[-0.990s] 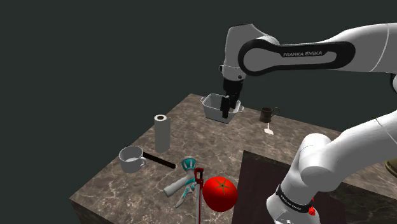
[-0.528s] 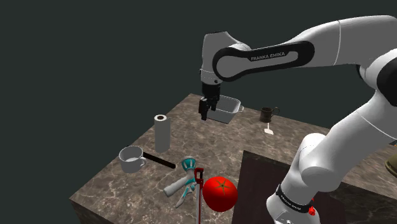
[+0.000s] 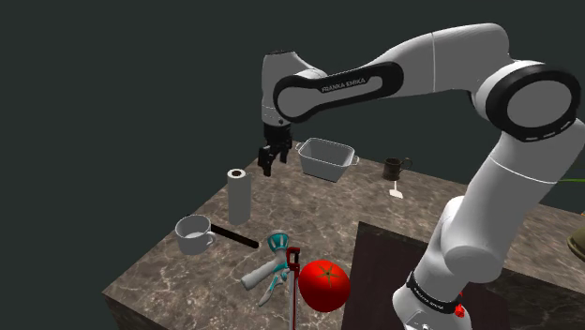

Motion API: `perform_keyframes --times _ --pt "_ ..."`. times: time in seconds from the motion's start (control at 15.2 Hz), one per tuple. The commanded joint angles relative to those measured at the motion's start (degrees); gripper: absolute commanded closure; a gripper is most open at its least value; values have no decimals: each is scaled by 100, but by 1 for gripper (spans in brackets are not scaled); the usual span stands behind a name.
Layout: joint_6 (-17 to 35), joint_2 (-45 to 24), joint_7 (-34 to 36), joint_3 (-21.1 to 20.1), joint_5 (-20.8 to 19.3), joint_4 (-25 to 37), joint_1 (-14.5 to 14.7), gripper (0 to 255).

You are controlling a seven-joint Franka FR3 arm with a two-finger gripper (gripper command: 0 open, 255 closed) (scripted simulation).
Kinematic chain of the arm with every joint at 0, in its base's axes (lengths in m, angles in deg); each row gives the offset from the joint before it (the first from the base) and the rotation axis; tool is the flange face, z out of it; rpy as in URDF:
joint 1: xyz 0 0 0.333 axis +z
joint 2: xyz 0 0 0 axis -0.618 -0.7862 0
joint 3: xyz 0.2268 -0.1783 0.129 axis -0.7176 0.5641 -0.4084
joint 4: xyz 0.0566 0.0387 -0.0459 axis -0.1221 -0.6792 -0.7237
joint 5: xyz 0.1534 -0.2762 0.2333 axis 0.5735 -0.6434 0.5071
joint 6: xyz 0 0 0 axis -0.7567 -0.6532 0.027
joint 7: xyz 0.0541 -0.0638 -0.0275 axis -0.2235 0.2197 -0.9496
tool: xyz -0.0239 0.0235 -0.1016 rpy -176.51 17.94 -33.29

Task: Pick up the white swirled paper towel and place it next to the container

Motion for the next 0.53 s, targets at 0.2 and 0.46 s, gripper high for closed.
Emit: perform_keyframes --times 0.2,0.46 --pt "100 -1083 184 -96 -115 1075 105 0" --pt "24 -1970 295 -136 -226 2109 221 0"
